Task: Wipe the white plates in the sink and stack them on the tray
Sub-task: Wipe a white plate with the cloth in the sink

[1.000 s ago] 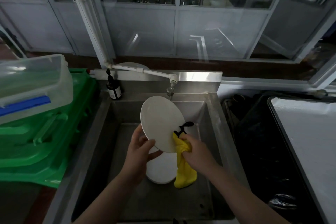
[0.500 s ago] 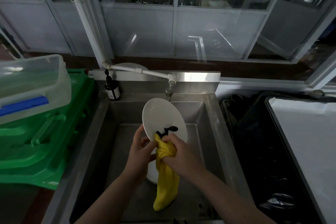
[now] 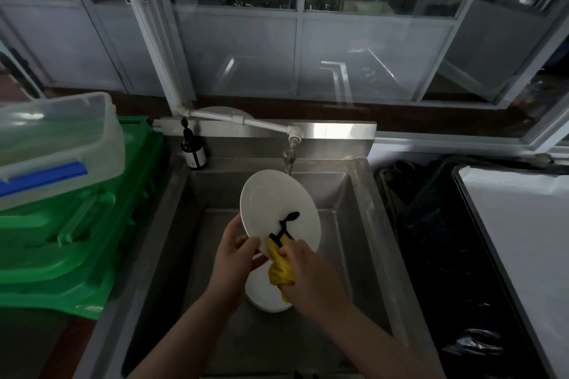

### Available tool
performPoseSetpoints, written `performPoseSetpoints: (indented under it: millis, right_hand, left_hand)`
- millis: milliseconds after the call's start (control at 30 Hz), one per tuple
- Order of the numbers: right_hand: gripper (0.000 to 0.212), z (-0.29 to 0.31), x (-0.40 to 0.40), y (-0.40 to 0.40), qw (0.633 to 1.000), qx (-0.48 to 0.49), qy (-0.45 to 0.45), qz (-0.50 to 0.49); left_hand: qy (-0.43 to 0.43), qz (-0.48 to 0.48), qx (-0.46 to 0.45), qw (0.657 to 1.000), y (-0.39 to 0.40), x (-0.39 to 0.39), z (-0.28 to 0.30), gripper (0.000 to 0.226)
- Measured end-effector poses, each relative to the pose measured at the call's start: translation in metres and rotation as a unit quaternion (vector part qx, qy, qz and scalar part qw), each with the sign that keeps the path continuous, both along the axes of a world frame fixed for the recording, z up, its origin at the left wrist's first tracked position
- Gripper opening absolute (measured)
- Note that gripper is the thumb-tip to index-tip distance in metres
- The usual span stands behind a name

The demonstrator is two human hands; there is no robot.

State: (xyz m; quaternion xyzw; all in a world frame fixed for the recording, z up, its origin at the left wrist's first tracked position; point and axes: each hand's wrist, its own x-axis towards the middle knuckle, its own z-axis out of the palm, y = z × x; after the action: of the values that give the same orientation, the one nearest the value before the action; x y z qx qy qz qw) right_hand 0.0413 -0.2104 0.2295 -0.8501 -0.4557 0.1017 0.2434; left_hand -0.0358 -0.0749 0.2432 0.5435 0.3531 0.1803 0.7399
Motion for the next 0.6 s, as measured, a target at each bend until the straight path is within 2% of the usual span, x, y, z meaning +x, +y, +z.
performPoseSetpoints:
  millis: [200,400,600]
  right_hand:
    - [0.034,-0.022,0.014,-0.018,0.999,-0.028,-0.004,-0.021]
    - [0.037,-0.023,0.03,-0.032,0.996,-0.06,0.018,-0.07]
    - [0.047,-0.023,0.046,-0.041,0.994,-0.046,0.025,-0.098]
  left_hand:
    - [0.012,0.004,0.002,1.0,0.007,-0.005,-0.003,0.048]
    - [0.026,-0.007,0.002,1.0,0.019,-0.012,0.0,0.044]
    - [0.042,-0.03,-0.008,0.999,0.029,-0.014,0.005,0.035]
